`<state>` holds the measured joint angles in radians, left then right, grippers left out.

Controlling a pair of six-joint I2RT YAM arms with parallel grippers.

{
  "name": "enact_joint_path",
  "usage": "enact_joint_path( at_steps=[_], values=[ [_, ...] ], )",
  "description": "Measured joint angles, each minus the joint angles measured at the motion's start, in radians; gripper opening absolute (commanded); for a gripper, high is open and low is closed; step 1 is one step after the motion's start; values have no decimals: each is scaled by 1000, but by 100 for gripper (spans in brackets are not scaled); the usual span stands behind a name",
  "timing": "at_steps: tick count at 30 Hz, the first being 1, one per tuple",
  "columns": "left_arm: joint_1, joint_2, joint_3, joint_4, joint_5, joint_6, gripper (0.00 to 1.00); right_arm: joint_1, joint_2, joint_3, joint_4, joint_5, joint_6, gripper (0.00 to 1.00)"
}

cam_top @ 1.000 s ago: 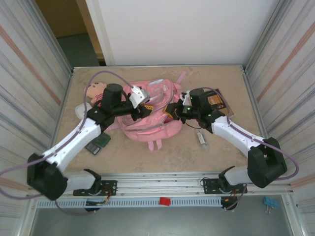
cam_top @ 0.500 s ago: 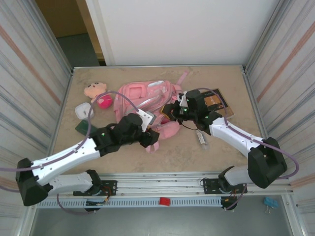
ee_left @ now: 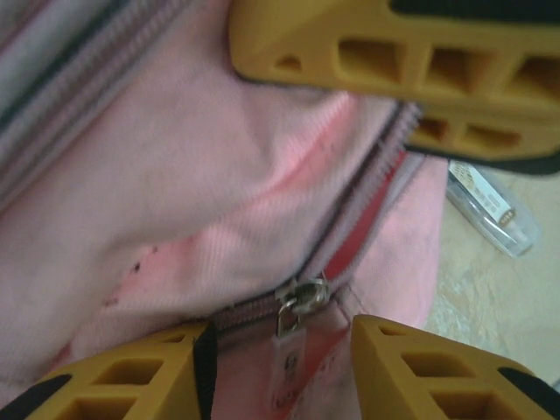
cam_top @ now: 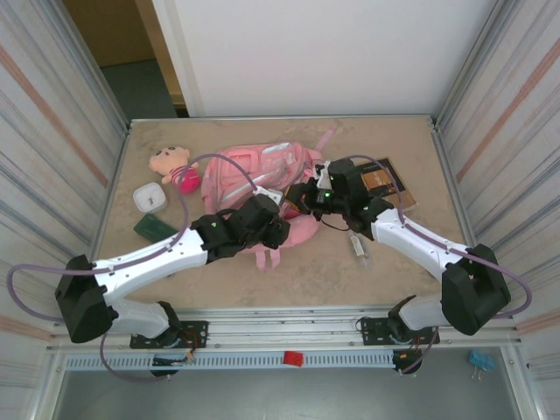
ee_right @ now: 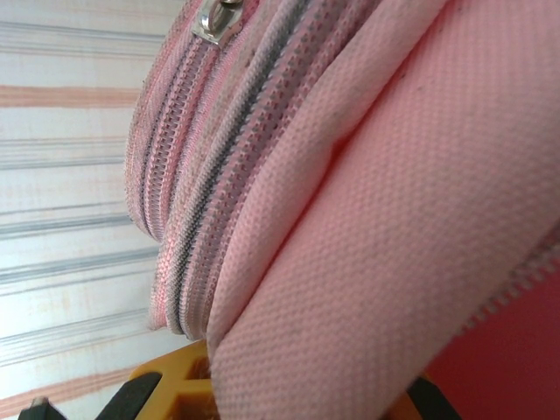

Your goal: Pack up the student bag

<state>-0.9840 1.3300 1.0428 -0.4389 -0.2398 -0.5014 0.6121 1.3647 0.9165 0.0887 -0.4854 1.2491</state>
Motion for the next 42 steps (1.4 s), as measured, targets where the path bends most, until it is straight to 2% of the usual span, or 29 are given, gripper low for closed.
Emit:
enact_joint_path(
  at_steps=[5, 11, 12, 16, 20, 30, 36, 37, 38, 40, 42],
  values=[
    [0, 16, 0, 1, -52, -12, 28, 10, 0, 0, 1, 0, 0, 0],
    [0, 16, 0, 11, -76, -4, 2, 11, 0, 0, 0, 0, -2, 0],
    [1, 14, -3, 18, -71, 2, 0, 11, 0, 1, -2, 0, -4, 0],
    [23, -13, -34, 61, 2, 37, 0, -4, 1, 2, -13, -17, -23, 0],
    [73, -62, -76, 102, 126, 68, 0, -37, 8, 2, -20, -63, -53, 0],
    [187, -199, -179, 131, 341, 117, 0, -85, 23, 24, -38, -166, -101, 0],
    [219, -204, -181, 107, 382, 166, 0, -111, 23, 38, -80, -201, -130, 0],
    [230, -204, -181, 99, 389, 170, 0, -122, 23, 38, -90, -209, -133, 4],
    [243, -206, -181, 95, 399, 173, 0, -136, 23, 38, -98, -216, -135, 19],
    [263, -212, -181, 96, 423, 173, 0, -148, 21, 38, -100, -220, -134, 37],
    [272, -224, -186, 108, 445, 158, 0, -143, 16, 37, -82, -213, -123, 45]
  ],
)
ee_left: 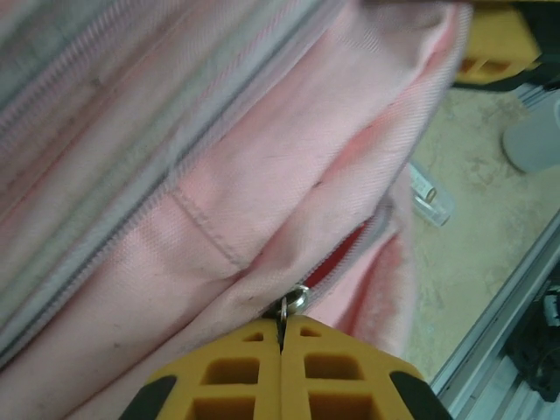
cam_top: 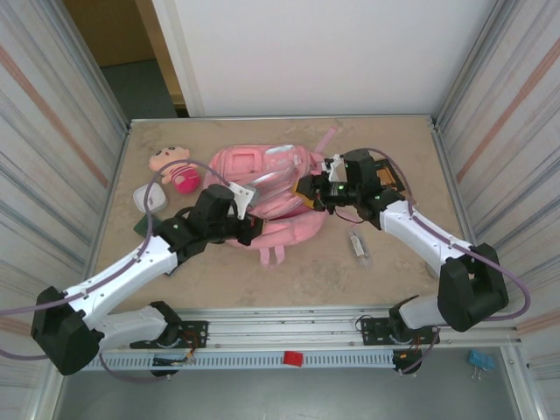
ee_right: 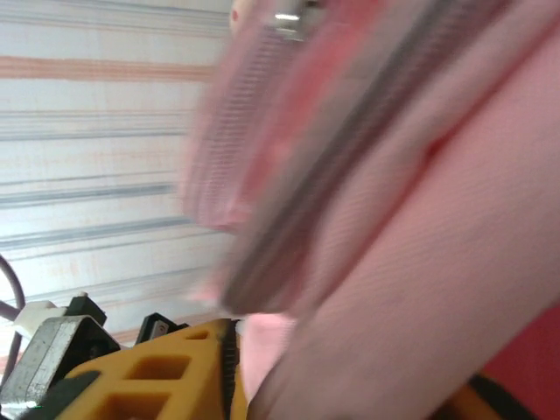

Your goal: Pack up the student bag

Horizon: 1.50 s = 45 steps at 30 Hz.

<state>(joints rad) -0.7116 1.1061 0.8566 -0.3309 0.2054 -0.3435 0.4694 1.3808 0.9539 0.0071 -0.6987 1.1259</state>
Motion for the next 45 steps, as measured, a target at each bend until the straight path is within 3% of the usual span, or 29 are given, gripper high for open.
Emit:
enact_joint_path(
  at_steps=[5, 10, 12, 18, 21, 24, 25, 29, 30, 33, 36, 39, 45],
  values=[
    [7, 8, -22, 69, 82, -106, 0, 82, -1, -13, 89, 59, 66, 44],
    [13, 35, -16, 80, 161, -156, 0, 106, 16, -23, 106, 97, 85, 11],
    [18, 39, 1, 42, 172, -143, 0, 96, 20, -23, 98, 92, 76, 4],
    [95, 14, 30, -118, 141, -41, 0, -8, 19, -10, 3, -3, -12, 2],
    [128, -11, 28, -170, 106, 10, 0, -80, 18, 16, -63, -64, -59, 10],
    [136, -31, 18, -166, 108, 35, 0, -112, 5, 28, -89, -95, -73, 44],
    [136, -34, 13, -161, 113, 34, 0, -114, -2, 28, -88, -95, -69, 51],
    [137, -35, -13, -101, 148, 6, 0, -51, -29, -18, 23, -48, 5, 56],
    [137, -34, -16, -85, 156, -2, 0, -19, -32, -35, 56, -26, 28, 52],
    [137, -32, -18, -52, 173, -21, 0, 51, -31, -72, 112, 46, 77, 26],
    [137, -32, -18, -41, 166, -22, 0, 67, -29, -76, 127, 79, 105, 7],
    [139, -32, -18, -57, 136, -7, 0, 51, -29, -53, 99, 69, 90, 0],
    [211, -32, -66, -53, 70, 24, 0, -26, -29, 69, -34, -33, 2, 0]
  ],
)
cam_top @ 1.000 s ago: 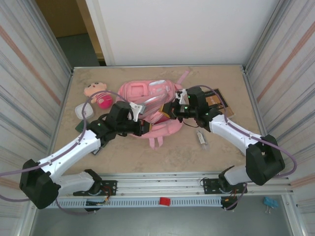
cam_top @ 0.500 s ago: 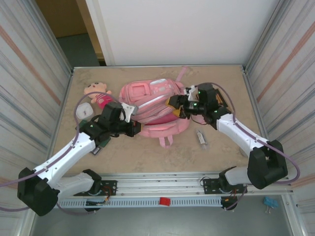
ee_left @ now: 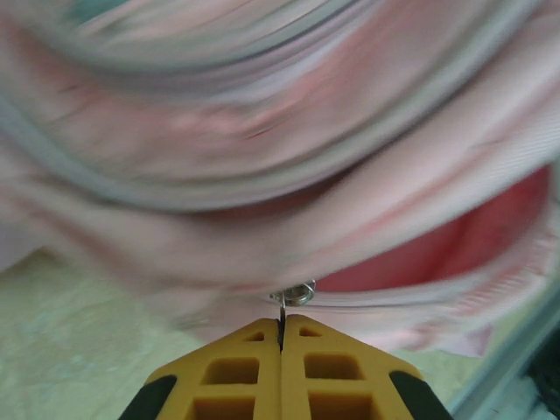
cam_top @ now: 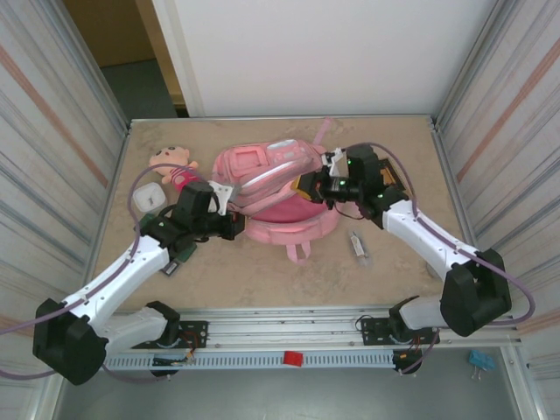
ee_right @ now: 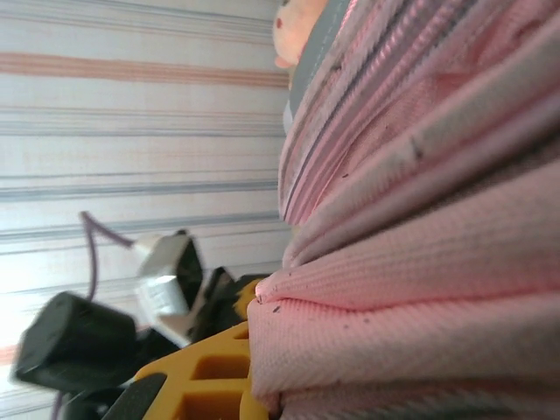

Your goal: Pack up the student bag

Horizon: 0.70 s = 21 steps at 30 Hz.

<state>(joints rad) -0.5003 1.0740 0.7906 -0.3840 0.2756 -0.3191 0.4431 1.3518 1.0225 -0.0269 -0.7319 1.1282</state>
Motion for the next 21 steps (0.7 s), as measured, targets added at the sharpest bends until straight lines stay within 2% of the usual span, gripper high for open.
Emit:
enact_joint_path(
  at_steps=[8, 17, 19, 21],
  values=[
    [124, 61, -39, 84, -45, 35, 0, -111, 3, 230, -235, -209, -150, 0],
    [207, 218, -43, 251, -67, 43, 0, -124, 6, 310, -312, -350, -202, 0],
    [209, 231, -39, 270, -67, 45, 17, -124, 18, 310, -311, -359, -203, 0],
    [213, 232, -30, 269, -67, 43, 29, -124, 32, 310, -307, -362, -203, 0]
  ],
)
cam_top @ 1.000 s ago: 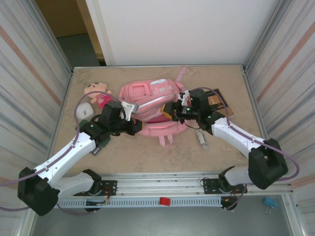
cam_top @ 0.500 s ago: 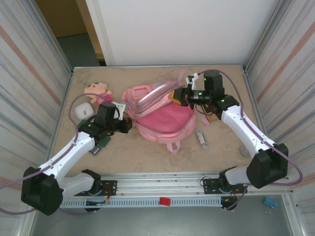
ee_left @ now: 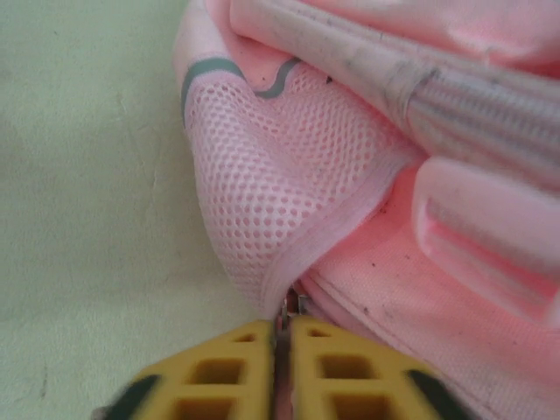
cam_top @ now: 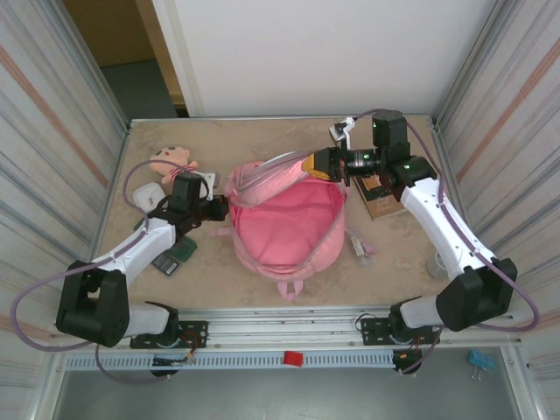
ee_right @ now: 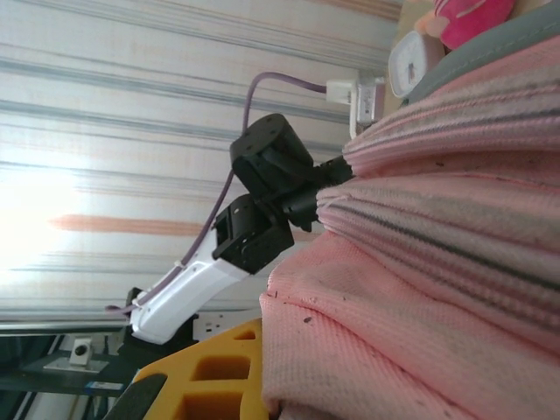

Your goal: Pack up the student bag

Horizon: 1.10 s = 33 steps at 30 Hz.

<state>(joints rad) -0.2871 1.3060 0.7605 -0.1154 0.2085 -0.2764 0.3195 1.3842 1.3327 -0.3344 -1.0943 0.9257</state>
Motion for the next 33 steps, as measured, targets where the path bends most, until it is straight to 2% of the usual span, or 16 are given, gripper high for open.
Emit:
enact_joint_path(
  at_steps=[4, 5, 12, 18, 20, 24, 26, 29, 33],
  values=[
    [9, -39, 39, -30, 3, -33, 48, 16, 33, 8, 12, 14, -4, 0],
    [9, -61, 44, -41, 2, -40, 50, 22, 42, 14, 14, 24, -5, 0],
    [9, -280, 104, -156, -62, -95, 56, 88, 130, 55, 95, 156, -13, 0],
    [9, -316, 135, -246, -88, -125, 57, 124, 241, 63, 232, 208, 17, 0],
    [9, -316, 135, -271, -89, -135, 57, 133, 269, 63, 246, 220, 24, 7],
    [9, -316, 130, -285, -87, -166, 57, 151, 290, 44, 230, 273, 40, 38],
    [9, -316, 119, -286, -87, -179, 57, 161, 277, 8, 216, 308, 47, 48],
    [9, -316, 87, -287, -87, -205, 57, 184, 249, -66, 150, 373, 55, 56],
    [8, -302, 37, -301, -70, -245, 57, 211, 211, -156, 19, 462, 45, 60]
  ],
)
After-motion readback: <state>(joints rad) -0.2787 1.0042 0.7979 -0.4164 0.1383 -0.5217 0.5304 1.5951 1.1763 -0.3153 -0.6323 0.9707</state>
